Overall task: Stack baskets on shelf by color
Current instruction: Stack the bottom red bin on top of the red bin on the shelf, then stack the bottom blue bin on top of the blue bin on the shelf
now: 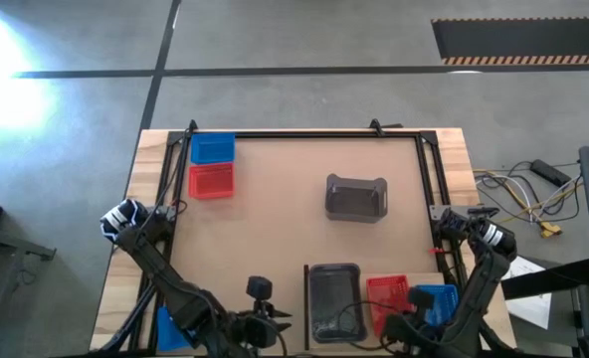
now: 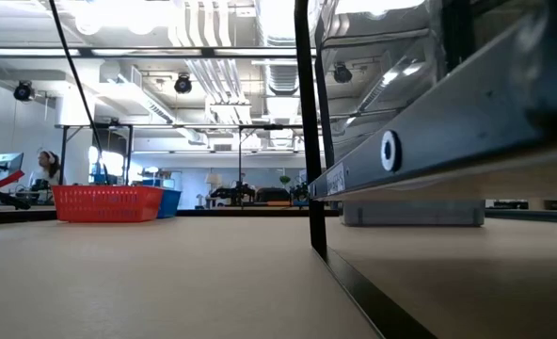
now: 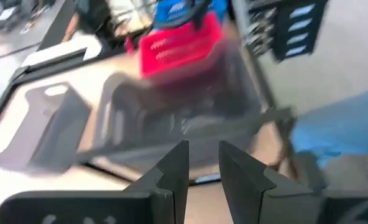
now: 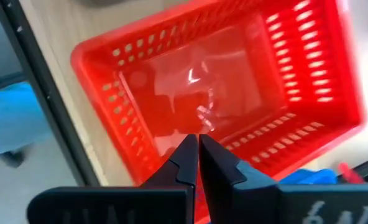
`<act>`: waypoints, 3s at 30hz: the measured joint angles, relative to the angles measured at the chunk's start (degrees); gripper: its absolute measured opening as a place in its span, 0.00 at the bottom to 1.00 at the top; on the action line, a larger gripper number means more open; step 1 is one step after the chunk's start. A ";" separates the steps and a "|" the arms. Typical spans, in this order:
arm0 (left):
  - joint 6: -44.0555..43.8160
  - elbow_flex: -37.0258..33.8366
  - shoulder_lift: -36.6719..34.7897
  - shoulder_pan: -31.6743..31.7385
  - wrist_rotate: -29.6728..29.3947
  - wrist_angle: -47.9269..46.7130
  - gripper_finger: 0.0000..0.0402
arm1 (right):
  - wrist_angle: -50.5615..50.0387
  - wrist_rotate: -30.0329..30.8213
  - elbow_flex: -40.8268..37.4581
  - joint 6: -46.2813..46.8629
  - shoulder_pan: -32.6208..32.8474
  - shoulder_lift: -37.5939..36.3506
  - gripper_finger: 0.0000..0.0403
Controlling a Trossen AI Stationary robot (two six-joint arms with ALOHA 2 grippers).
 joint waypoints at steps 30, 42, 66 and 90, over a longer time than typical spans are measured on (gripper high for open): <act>-94.62 -12.60 -4.48 -11.82 35.57 -30.81 0.19 | 5.47 42.63 3.68 -10.24 8.49 3.76 0.02; -106.65 -21.31 -4.66 -12.68 33.55 -24.30 0.61 | 5.45 42.24 3.64 -11.27 8.77 4.50 0.02; -80.42 -26.51 -4.37 -3.77 29.27 -6.20 0.03 | 6.55 42.18 3.63 -10.51 8.75 4.50 0.02; -26.23 -27.20 -4.37 7.88 20.61 4.92 0.00 | 17.59 32.87 4.05 -27.42 -1.36 4.50 0.02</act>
